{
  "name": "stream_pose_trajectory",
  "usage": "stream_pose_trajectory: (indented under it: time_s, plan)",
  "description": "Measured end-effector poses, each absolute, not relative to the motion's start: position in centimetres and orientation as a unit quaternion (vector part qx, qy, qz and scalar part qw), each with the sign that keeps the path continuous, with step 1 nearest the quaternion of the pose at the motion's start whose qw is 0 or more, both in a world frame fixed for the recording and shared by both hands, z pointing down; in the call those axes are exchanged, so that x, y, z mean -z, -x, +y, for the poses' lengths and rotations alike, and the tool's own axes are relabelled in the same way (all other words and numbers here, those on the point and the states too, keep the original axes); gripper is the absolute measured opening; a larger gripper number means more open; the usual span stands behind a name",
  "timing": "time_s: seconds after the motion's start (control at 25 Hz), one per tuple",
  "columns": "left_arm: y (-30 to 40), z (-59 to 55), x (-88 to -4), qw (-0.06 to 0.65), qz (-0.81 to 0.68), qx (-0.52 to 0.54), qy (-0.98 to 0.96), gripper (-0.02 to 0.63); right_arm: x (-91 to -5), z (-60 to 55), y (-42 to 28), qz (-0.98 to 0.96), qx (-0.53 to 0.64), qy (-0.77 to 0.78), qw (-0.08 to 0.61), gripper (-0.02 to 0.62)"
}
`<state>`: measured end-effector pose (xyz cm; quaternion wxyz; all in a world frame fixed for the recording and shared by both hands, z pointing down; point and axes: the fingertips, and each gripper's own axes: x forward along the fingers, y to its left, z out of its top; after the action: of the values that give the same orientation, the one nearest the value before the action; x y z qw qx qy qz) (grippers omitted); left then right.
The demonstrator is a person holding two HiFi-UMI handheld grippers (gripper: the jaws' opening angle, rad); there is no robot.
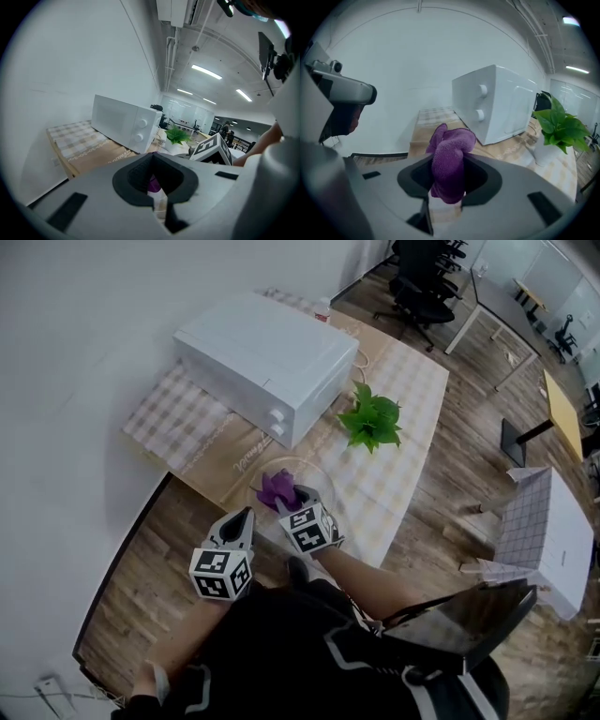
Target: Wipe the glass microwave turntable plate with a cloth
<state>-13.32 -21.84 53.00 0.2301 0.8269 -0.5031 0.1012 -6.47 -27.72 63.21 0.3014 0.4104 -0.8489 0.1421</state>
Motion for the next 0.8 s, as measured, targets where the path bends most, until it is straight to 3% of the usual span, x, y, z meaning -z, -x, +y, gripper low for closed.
stream_pose_trajectory:
  time_s: [0.36, 0.8]
  plan:
    - [16.9, -20.5, -53.1, 0.233, -0.545, -0.104, -0.799, 0.003, -65.9, -24.5, 13.2, -0.871, -0.142, -0.334, 0.332, 0.144]
    - [16.1, -21.0, -52.8, 0.228, -0.535, -0.105, -0.807, 0.003, -67.3, -24.6, 10.7, -0.854, -0.150, -0.357, 0.348, 0.144]
